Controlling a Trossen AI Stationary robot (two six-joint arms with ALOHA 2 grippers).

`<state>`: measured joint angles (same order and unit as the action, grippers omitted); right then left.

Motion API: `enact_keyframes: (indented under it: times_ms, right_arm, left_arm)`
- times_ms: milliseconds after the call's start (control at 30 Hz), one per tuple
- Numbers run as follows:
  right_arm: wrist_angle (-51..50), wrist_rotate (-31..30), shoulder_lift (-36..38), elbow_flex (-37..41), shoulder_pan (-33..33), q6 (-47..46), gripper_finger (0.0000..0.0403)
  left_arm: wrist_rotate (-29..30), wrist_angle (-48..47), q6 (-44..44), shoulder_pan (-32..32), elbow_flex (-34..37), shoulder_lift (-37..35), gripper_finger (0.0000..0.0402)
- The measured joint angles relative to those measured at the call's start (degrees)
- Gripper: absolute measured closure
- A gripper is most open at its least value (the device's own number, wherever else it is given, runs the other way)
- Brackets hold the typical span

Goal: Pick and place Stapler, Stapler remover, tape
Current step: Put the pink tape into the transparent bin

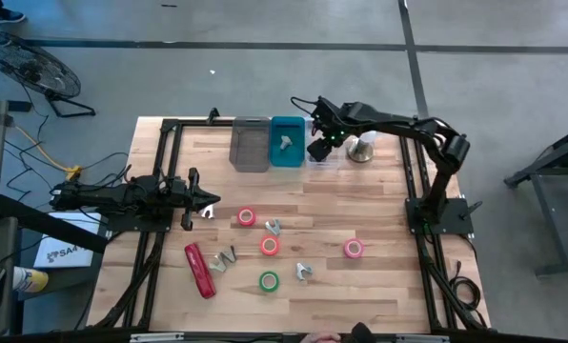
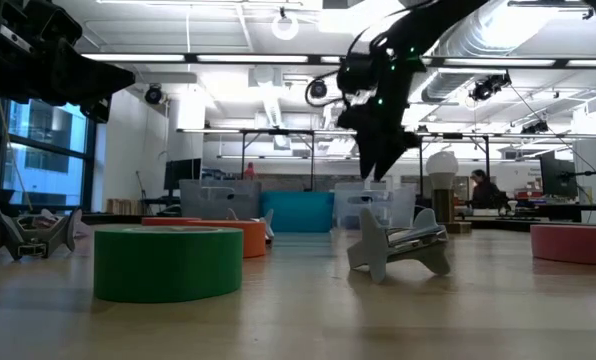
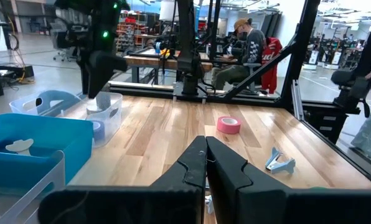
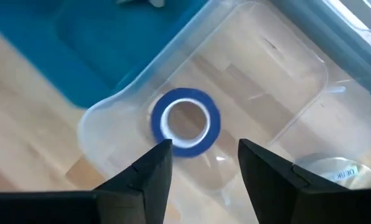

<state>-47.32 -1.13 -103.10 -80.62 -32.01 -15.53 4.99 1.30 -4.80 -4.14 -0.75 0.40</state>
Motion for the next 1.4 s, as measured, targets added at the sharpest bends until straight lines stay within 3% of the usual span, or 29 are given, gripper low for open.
enact_keyframes:
  times_ms: [433, 1033, 1400]
  right_arm:
    - [-4.3, 1.4, 6.8, 0.0, 5.1, 3.4, 0.0231]
    - [-10.9, 1.5, 7.7, 0.1, 19.0, 8.3, 0.0233]
    - [-7.5, 0.5, 14.5, 10.4, 27.2, 4.3, 0.0234]
  left_arm:
    - [0.0, 0.0, 0.0, 0.0, 0.0, 0.0, 0.0396]
    - [0.0, 0.0, 0.0, 0.0, 0.0, 0.0, 0.0396]
    - [0.0, 0.0, 0.0, 0.0, 0.0, 0.0, 0.0396]
